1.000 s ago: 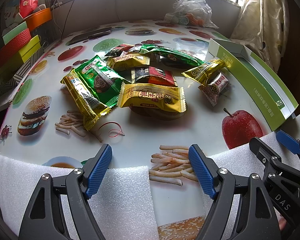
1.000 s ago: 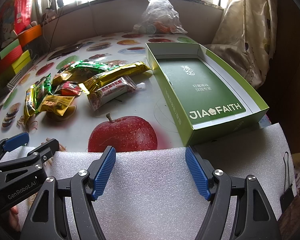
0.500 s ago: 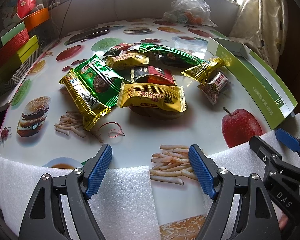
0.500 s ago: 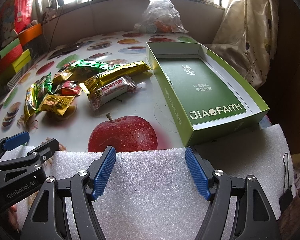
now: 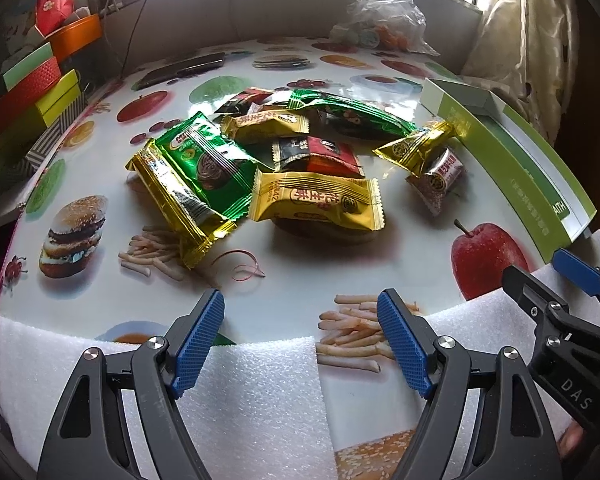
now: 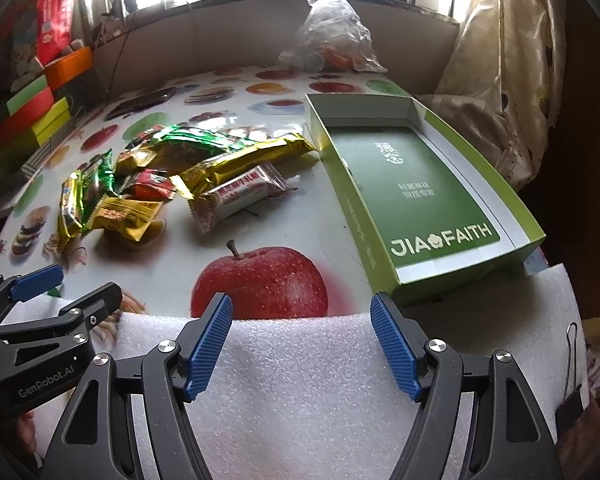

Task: Organize snacks
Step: 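Move left tool to the gold bar while right tool reaches the yellow candy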

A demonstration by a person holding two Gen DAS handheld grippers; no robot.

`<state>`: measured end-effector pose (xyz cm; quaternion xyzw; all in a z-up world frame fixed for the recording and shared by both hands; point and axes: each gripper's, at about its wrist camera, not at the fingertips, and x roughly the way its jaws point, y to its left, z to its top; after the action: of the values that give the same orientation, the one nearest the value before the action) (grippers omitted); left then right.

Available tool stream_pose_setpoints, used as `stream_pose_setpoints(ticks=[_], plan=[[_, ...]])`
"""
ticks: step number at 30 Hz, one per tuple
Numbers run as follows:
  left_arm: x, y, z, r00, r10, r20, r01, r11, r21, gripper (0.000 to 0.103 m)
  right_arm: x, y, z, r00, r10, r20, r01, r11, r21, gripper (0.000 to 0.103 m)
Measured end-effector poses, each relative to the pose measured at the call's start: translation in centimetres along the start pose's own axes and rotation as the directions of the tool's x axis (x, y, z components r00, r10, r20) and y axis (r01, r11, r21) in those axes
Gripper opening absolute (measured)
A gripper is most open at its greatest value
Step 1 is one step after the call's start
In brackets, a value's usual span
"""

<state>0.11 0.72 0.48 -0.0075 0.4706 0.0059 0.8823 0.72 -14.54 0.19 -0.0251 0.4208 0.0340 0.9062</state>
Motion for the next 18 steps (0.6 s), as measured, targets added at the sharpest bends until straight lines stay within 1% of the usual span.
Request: stream_pose_setpoints(ticks=[5, 8, 10, 13, 16, 18], plan=[[-0.2, 0.1, 0.2, 1.000, 0.001, 0.006, -0.001, 1.000, 0.002, 0.079, 0.2, 0.5, 0.3, 1.000, 0.002, -0.001, -0.002, 1.000, -0.016, 0.072], [-0.5, 0.6, 0.7, 1.000, -0.010, 0.017, 0.010, 1.000, 0.001, 0.079, 0.1, 0.8, 0.9, 1.000, 0.022, 0.008, -0.022, 0.999, -0.034, 0.072], [-0.9, 1.6, 1.3, 0.999, -0.021, 0.028, 0.022, 1.000, -0.022, 0.079, 0.0, 1.1, 1.5, 0.999, 0.040, 0.018, -0.039, 0.998, -0.048, 0.072], [-1.2, 3.5, 2.3, 0.999, -0.021, 0.046, 0.024, 0.998, -0.062, 0.079, -0.2, 1.8, 2.9, 0.995, 0.093, 0.037, -0.090, 0.994, -0.066, 0.072], [-1.5, 6.1, 3.4, 0.997, -0.038, 0.067, 0.046, 0.992, -0.117, 0.079, 0.4, 2.9, 4.2, 0.990, 0.136, 0.018, -0.134, 0.987, -0.093, 0.072], [-1.7, 7.7, 4.0, 0.996, -0.028, 0.081, 0.040, 0.989, -0.142, 0.079, 0.8, 4.0, 4.8, 0.985, 0.171, 0.008, -0.168, 0.977, -0.130, 0.072]])
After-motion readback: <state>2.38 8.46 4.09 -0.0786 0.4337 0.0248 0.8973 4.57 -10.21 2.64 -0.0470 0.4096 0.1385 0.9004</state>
